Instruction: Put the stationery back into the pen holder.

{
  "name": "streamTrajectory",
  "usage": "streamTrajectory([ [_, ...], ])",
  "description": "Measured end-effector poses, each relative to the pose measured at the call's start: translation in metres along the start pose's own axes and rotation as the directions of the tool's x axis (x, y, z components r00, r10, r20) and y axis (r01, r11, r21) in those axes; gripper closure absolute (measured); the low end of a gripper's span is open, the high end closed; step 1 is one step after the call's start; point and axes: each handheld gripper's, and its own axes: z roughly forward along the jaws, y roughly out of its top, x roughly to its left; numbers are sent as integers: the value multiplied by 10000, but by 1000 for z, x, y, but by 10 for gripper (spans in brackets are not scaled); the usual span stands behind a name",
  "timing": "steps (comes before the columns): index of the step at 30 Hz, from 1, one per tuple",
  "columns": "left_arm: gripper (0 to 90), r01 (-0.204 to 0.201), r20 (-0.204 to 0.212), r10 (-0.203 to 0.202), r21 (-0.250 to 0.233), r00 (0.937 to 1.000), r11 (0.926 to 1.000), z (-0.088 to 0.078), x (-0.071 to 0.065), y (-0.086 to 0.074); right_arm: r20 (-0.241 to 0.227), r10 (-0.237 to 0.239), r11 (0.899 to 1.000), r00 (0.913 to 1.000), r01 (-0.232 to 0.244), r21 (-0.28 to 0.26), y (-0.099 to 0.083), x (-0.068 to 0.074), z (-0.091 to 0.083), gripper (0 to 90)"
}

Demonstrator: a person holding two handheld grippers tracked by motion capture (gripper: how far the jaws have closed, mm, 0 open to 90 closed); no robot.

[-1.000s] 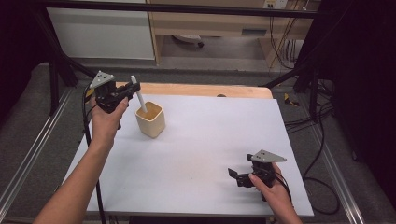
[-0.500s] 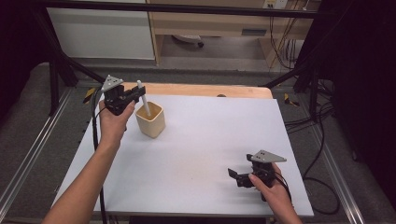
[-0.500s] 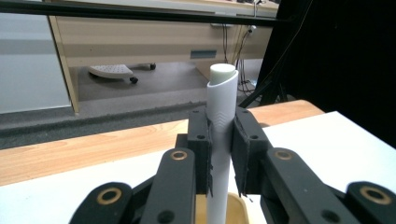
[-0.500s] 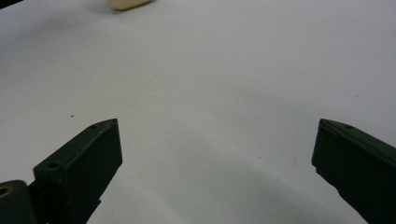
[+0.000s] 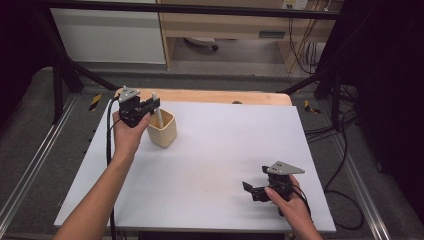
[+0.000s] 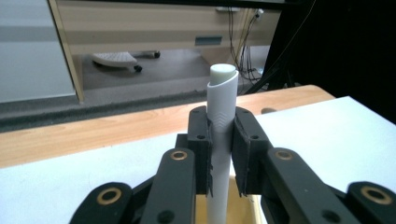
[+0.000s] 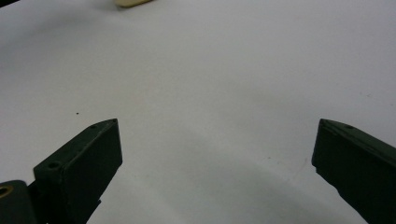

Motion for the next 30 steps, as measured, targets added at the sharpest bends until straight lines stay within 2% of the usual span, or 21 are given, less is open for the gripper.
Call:
streamTrajectory([
  [1,737,-120,-152,121,31,9998,9999,0,-2,0,7,20,10000,10000,-20,-25,0,0,0,24],
  [2,654,-182,-286,181,-28,9994,9998,-1,-4,-1,0,15,10000,10000,-15,-32,0,0,0,24],
  [4,534,-240,-317,235,-136,9992,9996,-4,-7,-2,-36,0,10000,10000,0,-2,0,0,0,24],
  [6,420,-389,-556,380,-146,9977,9991,-7,-11,-3,-73,-11,10000,10000,11,-15,1,1,0,24],
  [9,316,-356,-715,344,-153,9968,9992,-9,-15,-4,-60,12,10000,10000,-12,-52,2,1,-1,24],
  [16,115,-186,-557,156,-531,9983,9984,-14,-15,2,47,-41,9999,10000,41,-101,2,-2,-2,24],
  [18,85,-55,-573,17,-656,9984,9978,-15,-13,4,65,-54,10000,10000,54,-83,3,-2,-2,24],
  [20,67,-134,-585,100,-579,9982,9982,-15,-12,5,117,-27,9998,9999,29,-173,3,-3,-3,24],
  [23,60,-122,-633,79,-682,9980,9976,-15,-10,6,181,-127,9998,9998,130,-164,3,-5,-5,24],
  [26,59,57,-650,-102,-701,9978,9975,-17,-9,7,209,-16,9998,9998,21,-216,3,-7,-6,24],
  [30,54,59,-626,-106,-746,9980,9972,-22,-10,8,227,20,9996,9997,-13,-272,4,-8,-8,24],
])
